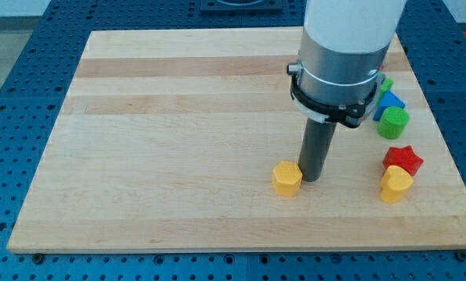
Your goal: Push red star slightly to the top right of the yellow hexagon
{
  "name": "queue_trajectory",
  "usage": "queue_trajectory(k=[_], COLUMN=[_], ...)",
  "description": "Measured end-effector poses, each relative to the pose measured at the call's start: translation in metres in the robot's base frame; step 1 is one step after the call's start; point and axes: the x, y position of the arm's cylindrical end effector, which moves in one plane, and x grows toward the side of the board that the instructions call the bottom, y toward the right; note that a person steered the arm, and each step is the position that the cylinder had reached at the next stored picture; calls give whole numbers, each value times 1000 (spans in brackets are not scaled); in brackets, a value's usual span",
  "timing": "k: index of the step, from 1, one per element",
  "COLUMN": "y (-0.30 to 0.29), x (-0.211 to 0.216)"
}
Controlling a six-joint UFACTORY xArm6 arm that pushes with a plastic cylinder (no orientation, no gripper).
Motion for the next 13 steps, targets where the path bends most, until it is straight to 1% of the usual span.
queue_trajectory(k=[2, 3, 7, 8, 10, 11, 13], y=[26, 30, 120, 152, 254, 255, 229], x=[-9, -30, -40, -40, -31, -11, 12])
